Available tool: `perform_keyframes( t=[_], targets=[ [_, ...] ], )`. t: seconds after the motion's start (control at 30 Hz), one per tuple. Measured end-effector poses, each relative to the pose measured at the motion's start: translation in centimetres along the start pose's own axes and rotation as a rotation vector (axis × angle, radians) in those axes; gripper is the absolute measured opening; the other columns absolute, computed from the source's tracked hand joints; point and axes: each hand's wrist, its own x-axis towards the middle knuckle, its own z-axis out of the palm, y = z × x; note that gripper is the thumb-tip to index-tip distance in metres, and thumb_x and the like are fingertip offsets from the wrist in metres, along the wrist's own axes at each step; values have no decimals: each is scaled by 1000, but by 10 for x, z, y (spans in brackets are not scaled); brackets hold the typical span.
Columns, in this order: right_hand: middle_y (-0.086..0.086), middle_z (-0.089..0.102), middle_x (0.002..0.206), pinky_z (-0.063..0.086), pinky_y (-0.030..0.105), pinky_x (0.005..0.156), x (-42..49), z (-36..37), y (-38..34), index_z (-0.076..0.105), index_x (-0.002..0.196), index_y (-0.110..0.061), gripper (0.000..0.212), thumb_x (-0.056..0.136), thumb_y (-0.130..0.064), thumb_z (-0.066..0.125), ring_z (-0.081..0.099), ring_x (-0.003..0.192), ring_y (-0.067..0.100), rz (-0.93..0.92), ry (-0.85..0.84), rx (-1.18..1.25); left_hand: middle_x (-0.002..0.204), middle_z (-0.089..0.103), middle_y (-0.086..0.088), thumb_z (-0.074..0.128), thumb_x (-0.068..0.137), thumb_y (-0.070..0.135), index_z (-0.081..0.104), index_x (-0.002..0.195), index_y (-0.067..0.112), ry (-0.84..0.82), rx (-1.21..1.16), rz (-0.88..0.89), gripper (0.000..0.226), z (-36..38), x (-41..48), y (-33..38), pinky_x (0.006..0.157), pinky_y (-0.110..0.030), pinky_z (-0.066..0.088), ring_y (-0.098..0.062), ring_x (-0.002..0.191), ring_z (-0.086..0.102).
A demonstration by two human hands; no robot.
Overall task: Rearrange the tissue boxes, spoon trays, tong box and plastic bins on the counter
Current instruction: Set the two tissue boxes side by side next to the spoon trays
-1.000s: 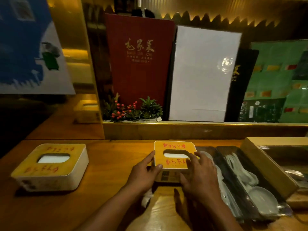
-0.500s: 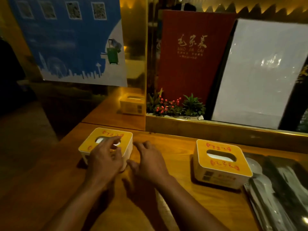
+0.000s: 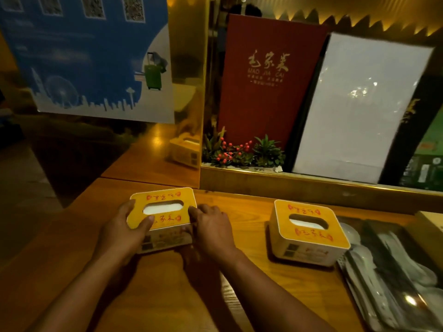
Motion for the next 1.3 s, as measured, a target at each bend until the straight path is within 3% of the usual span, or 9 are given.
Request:
perform_keyframes(
  t=[0.17, 0.33, 0.43, 0.53, 0.7, 0.93, 1.07, 1.17, 1.3],
  targets=[
    [1, 61, 131, 41, 46, 94, -22, -21, 39, 54, 129, -25, 56, 81, -52, 68, 46, 121, 30, 71, 97, 3, 143, 54, -14, 73, 86, 35, 50, 144, 24, -52, -25, 40, 63, 41, -7, 27, 68, -43, 60, -36, 116, 60],
    [3, 56, 141, 35, 47, 102, -54, -46, 63, 52, 136, -25, 60, 85, -51, 66, 39, 133, 32, 186, 141, -70, 145, 53, -13, 74, 86, 34, 53, 142, 22, -160, -57, 125, 62, 75, -17, 45, 65, -28, 54, -32, 123, 57],
    [2, 62, 132, 37, 48, 102, -73, -47, 76, 57, 127, -24, 46, 88, -48, 62, 43, 130, 33, 238, 194, -141, 142, 57, -11, 76, 84, 37, 56, 140, 21, -194, -60, 170, 62, 91, -23, 54, 78, -36, 58, -29, 122, 58],
    [4, 65, 127, 37, 49, 105, -90, -44, 87, 59, 125, -22, 47, 86, -48, 63, 44, 128, 33, 287, 240, -211, 141, 58, -10, 76, 83, 38, 56, 140, 23, -244, -53, 188, 62, 104, -29, 60, 83, -37, 58, -29, 122, 59],
    [9, 57, 141, 28, 57, 115, -110, -42, 94, 54, 137, -21, 71, 77, -54, 73, 36, 140, 36, 352, 212, -225, 142, 58, -9, 77, 83, 37, 56, 140, 22, -286, -56, 229, 62, 116, -35, 65, 91, -40, 56, -27, 125, 57],
    [4, 20, 164, 22, 60, 117, -113, -40, 93, 49, 140, -27, 62, 84, -48, 68, 9, 151, 33, 360, 254, -176, 142, 57, -11, 76, 84, 37, 56, 139, 21, -288, -47, 254, 61, 120, -35, 63, 86, -39, 57, -30, 124, 58],
    [8, 36, 156, 31, 55, 114, -114, -42, 95, 50, 138, -30, 60, 84, -47, 69, 26, 146, 33, 431, 265, -117, 141, 58, -11, 75, 85, 36, 55, 141, 21, -299, -71, 251, 61, 128, -39, 66, 71, -30, 58, -30, 117, 62],
    [4, 52, 140, 40, 47, 106, -114, -45, 98, 55, 133, -28, 52, 86, -48, 66, 41, 134, 27, 438, 300, -104, 141, 58, -11, 74, 85, 38, 54, 141, 21, -276, -70, 255, 61, 134, -40, 68, 79, -37, 58, -30, 119, 61],
    [-3, 56, 131, 41, 40, 102, -112, -50, 100, 58, 130, -29, 46, 88, -49, 63, 44, 125, 20, 458, 325, -73, 142, 57, -12, 72, 87, 38, 54, 142, 18, -261, -82, 250, 61, 138, -42, 70, 85, -41, 58, -32, 121, 59]
  ],
)
